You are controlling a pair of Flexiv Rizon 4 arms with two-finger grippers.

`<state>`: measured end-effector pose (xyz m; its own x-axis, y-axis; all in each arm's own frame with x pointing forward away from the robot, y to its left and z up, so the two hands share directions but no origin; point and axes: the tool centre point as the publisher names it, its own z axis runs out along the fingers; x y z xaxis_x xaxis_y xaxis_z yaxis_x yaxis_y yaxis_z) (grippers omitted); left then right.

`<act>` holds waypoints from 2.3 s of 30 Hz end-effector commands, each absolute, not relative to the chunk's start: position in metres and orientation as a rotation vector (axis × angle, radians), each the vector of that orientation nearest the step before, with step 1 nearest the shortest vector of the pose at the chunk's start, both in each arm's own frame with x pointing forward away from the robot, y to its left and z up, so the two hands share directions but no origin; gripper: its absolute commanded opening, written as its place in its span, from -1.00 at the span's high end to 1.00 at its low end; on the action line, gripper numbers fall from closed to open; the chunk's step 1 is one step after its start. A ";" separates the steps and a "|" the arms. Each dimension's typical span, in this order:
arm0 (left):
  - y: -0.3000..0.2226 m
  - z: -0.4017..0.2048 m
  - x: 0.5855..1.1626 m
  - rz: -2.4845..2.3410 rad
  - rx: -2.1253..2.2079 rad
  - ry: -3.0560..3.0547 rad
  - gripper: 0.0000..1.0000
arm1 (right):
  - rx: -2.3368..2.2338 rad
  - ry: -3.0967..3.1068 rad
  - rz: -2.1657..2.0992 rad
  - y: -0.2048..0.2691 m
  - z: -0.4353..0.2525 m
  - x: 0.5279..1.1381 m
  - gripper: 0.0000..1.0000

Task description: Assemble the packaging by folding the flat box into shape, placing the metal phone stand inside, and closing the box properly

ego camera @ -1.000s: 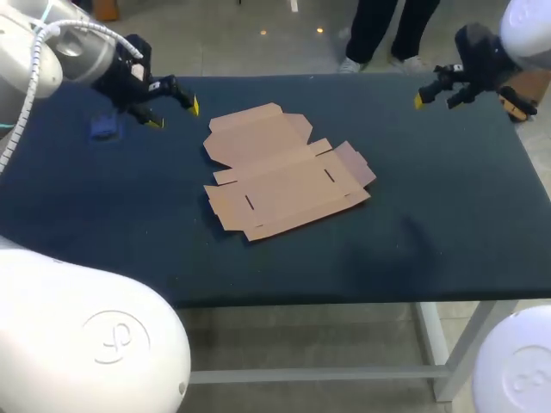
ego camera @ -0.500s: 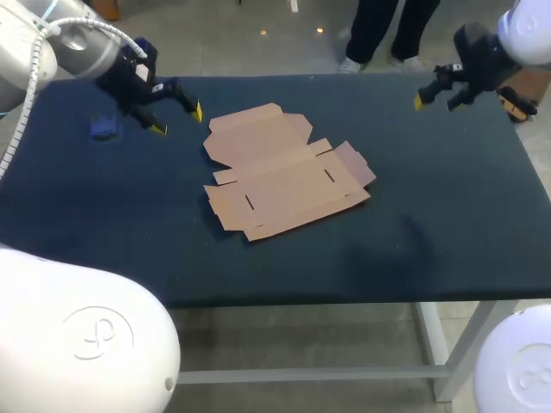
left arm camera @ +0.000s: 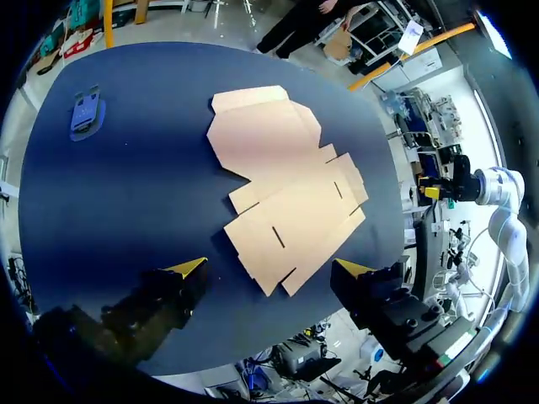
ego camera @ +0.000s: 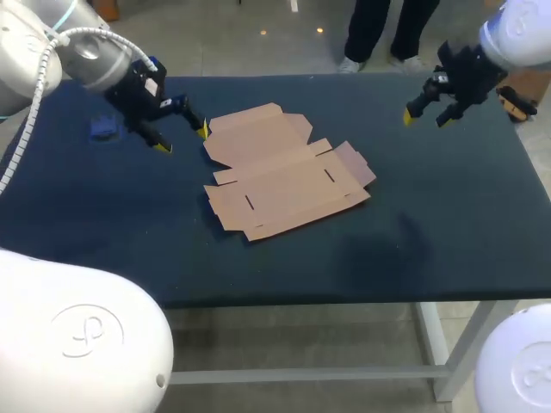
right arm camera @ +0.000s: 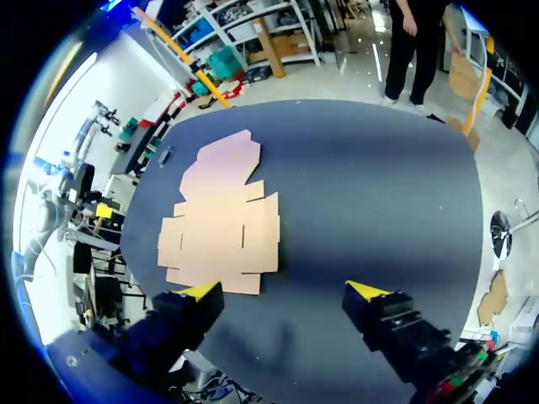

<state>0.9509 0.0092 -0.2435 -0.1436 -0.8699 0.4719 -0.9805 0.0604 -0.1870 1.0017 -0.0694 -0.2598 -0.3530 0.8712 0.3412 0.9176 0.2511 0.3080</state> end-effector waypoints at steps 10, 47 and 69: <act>0.019 -0.252 0.942 0.695 1.863 -2.085 -1.00 | -1.524 -2.435 -0.630 -0.047 -0.296 1.019 -1.00; 0.022 -0.268 0.936 0.678 1.926 -2.072 -1.00 | -1.280 -2.208 -0.351 0.023 -0.403 1.061 -0.68; 0.024 -0.276 0.936 0.663 1.956 -2.056 -1.00 | -1.358 -2.094 -0.529 0.029 -0.401 1.043 1.00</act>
